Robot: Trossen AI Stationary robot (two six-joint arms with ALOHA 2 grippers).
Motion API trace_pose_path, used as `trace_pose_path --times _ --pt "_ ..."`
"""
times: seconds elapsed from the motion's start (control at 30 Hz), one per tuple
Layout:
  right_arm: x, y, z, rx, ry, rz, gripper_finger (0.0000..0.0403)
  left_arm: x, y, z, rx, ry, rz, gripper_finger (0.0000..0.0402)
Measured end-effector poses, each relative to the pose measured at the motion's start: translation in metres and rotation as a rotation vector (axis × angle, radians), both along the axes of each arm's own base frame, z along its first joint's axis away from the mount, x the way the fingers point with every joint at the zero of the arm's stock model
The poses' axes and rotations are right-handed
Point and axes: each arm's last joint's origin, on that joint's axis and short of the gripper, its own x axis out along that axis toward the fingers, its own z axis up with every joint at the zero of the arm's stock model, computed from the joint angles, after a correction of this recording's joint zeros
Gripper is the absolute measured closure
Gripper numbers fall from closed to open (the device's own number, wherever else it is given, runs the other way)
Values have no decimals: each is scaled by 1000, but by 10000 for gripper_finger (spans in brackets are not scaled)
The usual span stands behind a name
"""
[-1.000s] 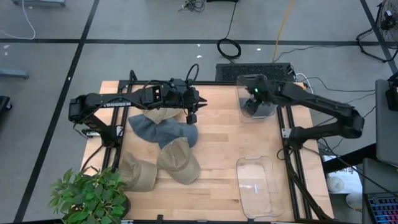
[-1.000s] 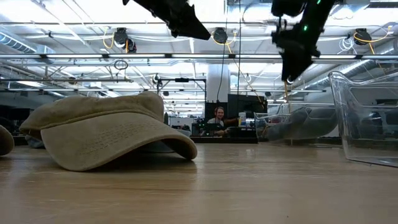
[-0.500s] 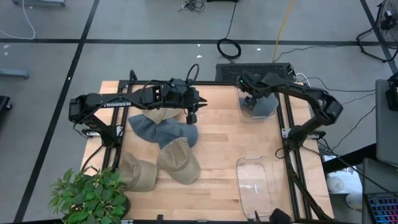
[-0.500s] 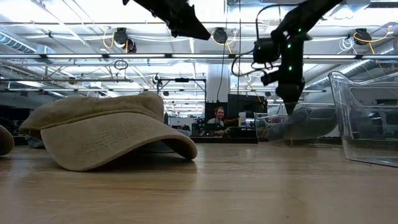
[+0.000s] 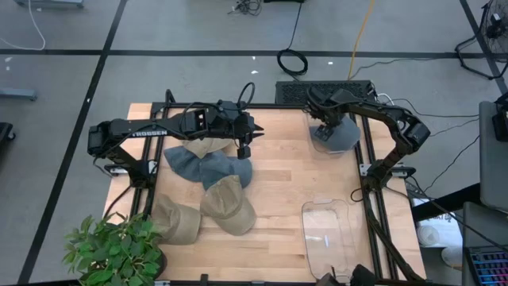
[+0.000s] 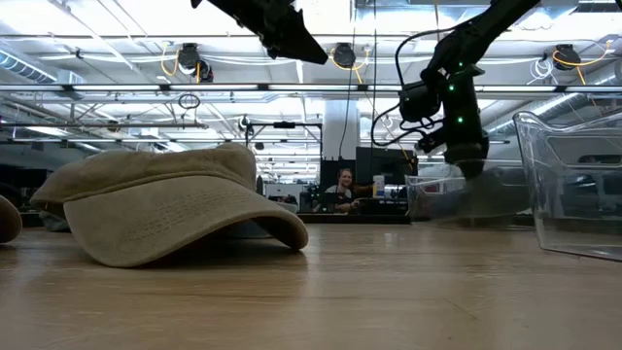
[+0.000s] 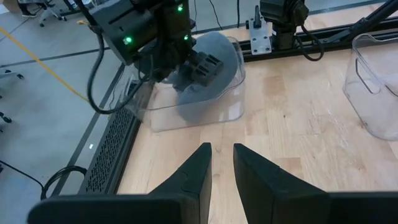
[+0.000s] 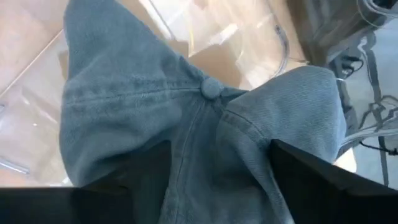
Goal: Pick & Place hat
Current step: Put the bottom blue cap into the top transparent bin, then adjust the blue cap into the top transparent bin
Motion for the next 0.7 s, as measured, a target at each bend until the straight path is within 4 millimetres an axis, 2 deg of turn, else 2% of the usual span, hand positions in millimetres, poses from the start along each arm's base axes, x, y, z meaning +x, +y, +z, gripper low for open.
trace_pose_path --times 0.1,0.27,0.3,0.47,0.7 --pt "-1 1 0 19 2 -1 224 0 0 0 0 0 0 325" --pt "1 3 -1 91 -62 14 374 0 0 0 -1 -1 0 325" --pt "2 3 -1 93 -69 20 388 0 0 0 0 -1 1 325" --pt "6 3 3 38 -102 37 401 0 0 0 -7 -2 4 325" --pt "1 14 35 -76 -224 57 389 0 0 0 -9 -2 5 325"
